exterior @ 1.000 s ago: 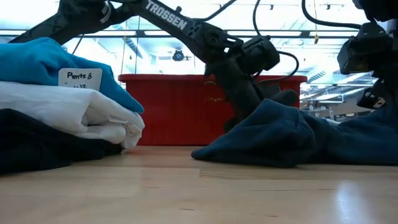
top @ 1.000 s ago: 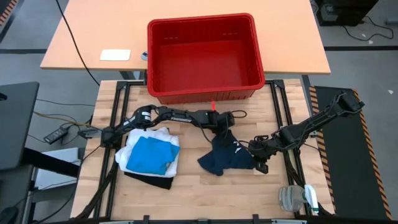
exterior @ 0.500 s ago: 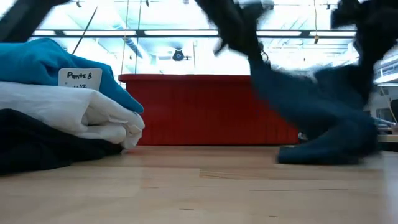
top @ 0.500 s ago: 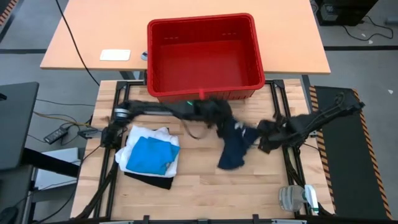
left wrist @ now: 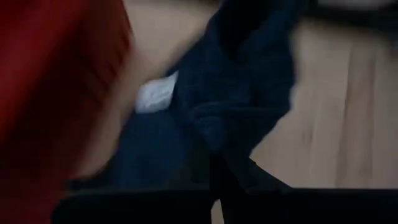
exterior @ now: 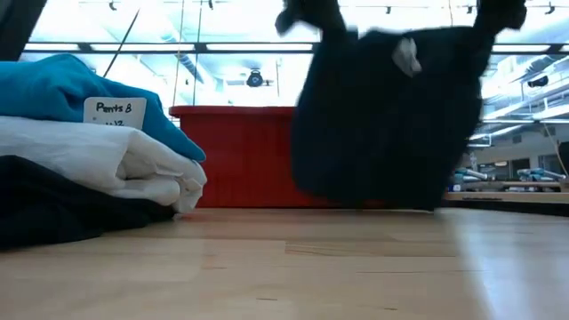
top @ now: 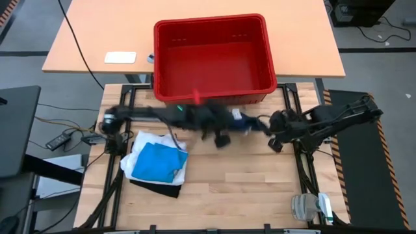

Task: Fold laundry
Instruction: Fold the dark blue short

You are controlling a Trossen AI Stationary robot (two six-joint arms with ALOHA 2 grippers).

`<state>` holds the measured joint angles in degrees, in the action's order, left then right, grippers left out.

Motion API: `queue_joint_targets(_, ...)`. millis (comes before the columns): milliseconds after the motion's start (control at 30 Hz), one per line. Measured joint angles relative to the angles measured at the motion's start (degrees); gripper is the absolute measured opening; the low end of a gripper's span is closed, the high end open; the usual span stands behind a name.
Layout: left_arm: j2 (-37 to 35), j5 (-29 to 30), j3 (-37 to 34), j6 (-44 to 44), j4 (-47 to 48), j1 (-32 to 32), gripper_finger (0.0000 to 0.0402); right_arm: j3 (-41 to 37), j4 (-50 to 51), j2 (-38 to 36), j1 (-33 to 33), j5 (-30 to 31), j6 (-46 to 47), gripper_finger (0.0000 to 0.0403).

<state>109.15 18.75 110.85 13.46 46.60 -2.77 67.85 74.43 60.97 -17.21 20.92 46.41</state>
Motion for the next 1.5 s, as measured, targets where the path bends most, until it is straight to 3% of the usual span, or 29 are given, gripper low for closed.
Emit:
queue_joint_targets(133,6.50,-0.73,0.26,8.14,6.12,-4.51,0.0006,-8.87,-11.93,2.78,-3.63,-14.24,5.06,0.0012)
queue_joint_targets(200,10.07,-4.13,0.24,10.33,6.75,-6.74,0.0007,-14.23,-20.42,4.68,-6.80,-20.58,9.13,0.0012)
queue_joint_targets(333,14.62,-9.42,0.13,13.42,6.02,-10.64,0.0009,-22.69,-37.25,9.86,-14.19,-27.20,20.20,0.0012)
queue_joint_targets(433,16.10,-12.57,0.22,15.36,5.96,-12.38,0.0020,-25.80,-48.23,14.08,-18.82,-29.71,26.98,0.0018)
queue_joint_targets(533,16.69,-13.06,0.22,17.42,6.81,-13.00,0.0042,-26.04,-53.47,17.24,-21.52,-29.80,29.43,0.0057)
queue_joint_targets(800,13.94,-12.83,0.26,16.47,13.77,-13.00,0.0119,-25.10,-53.50,15.56,-20.64,-27.24,27.46,0.0186)
queue_joint_targets(900,12.61,-12.39,0.28,13.57,13.85,-13.19,0.0139,-25.07,-51.43,13.32,-17.83,-22.91,22.78,0.0217)
queue_joint_targets(1033,11.62,-11.15,0.28,18.69,18.43,-13.22,0.0150,-25.02,-49.41,11.87,-11.59,-17.34,10.26,0.0234)
queue_joint_targets(1200,10.88,-7.94,0.29,27.24,25.05,-13.22,0.0151,-25.02,-51.59,14.24,1.56,-18.79,-7.67,0.0230)
queue_joint_targets(1300,10.67,-7.85,-0.55,29.38,23.49,-13.20,0.0151,-25.04,-55.50,17.39,9.39,-21.36,-19.45,0.0228)
queue_joint_targets(1500,10.82,-12.85,-8.31,36.54,19.52,-13.20,0.0151,-25.07,-66.87,25.18,18.97,-24.94,-42.09,0.0230)
